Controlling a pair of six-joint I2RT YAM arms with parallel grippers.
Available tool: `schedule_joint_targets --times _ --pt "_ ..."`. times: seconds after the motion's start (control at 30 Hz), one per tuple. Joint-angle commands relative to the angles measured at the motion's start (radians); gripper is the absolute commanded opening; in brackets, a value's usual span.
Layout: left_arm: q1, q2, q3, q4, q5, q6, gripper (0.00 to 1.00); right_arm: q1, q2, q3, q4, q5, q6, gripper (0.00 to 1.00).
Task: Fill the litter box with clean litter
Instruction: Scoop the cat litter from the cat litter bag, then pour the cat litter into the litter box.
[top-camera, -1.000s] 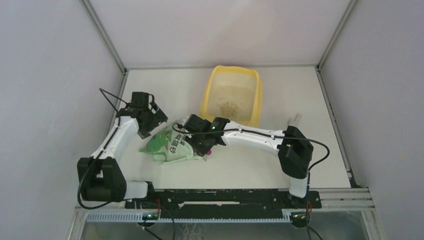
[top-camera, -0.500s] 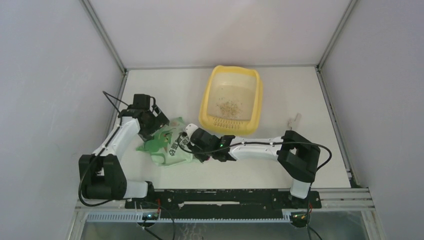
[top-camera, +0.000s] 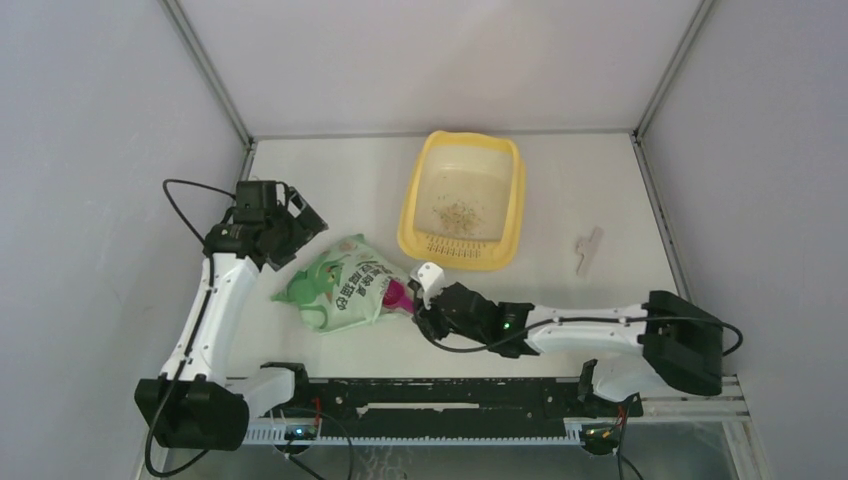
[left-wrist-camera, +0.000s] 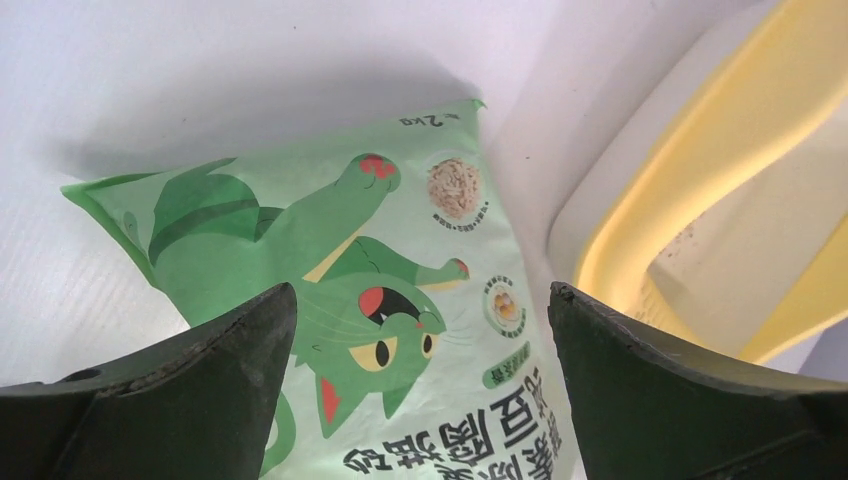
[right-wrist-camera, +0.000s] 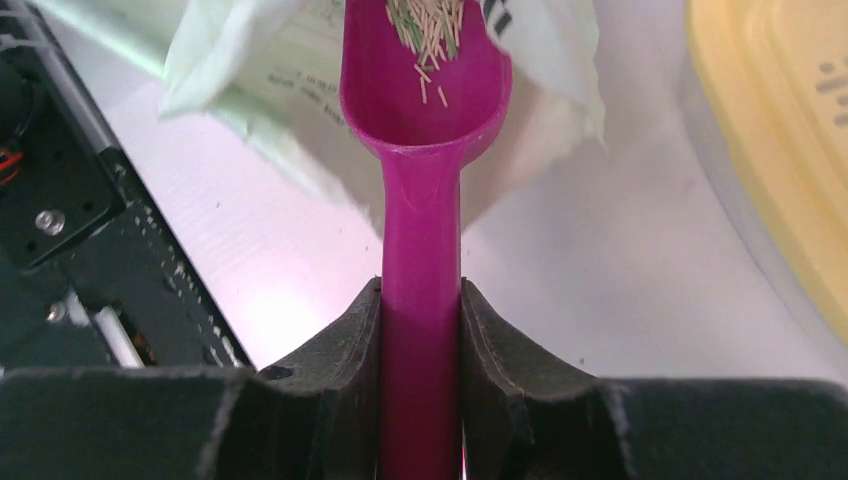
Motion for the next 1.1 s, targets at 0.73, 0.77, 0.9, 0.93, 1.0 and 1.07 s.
schedule_joint_targets --times 0.73,0.77,0.9,0.93,1.0,1.07 --pt "0.004 -0.130 0.075 0.004 0.078 0.096 1.00 0.007 -0.544 -0.193 -0.224 0.042 0.052 0.00" --pt "0.003 -0.132 0.078 0.003 0.076 0.098 1.00 0.007 -0.588 -0.193 -0.264 0.040 0.054 0.00" --pt "0.004 -0.133 0.084 0.001 0.082 0.103 1.00 -0.017 -0.736 -0.177 -0.400 0.071 0.091 0.00" --pt "0.004 -0.134 0.083 0.004 0.086 0.104 1.00 -0.029 -0.758 -0.169 -0.406 0.064 0.101 0.00" --pt "0.005 -0.133 0.074 0.018 0.094 0.103 1.00 -0.067 -0.765 -0.130 -0.449 0.066 0.116 0.00" --pt "0.004 -0.132 0.066 0.026 0.105 0.101 1.00 -0.117 -0.749 -0.078 -0.504 0.073 0.111 0.00"
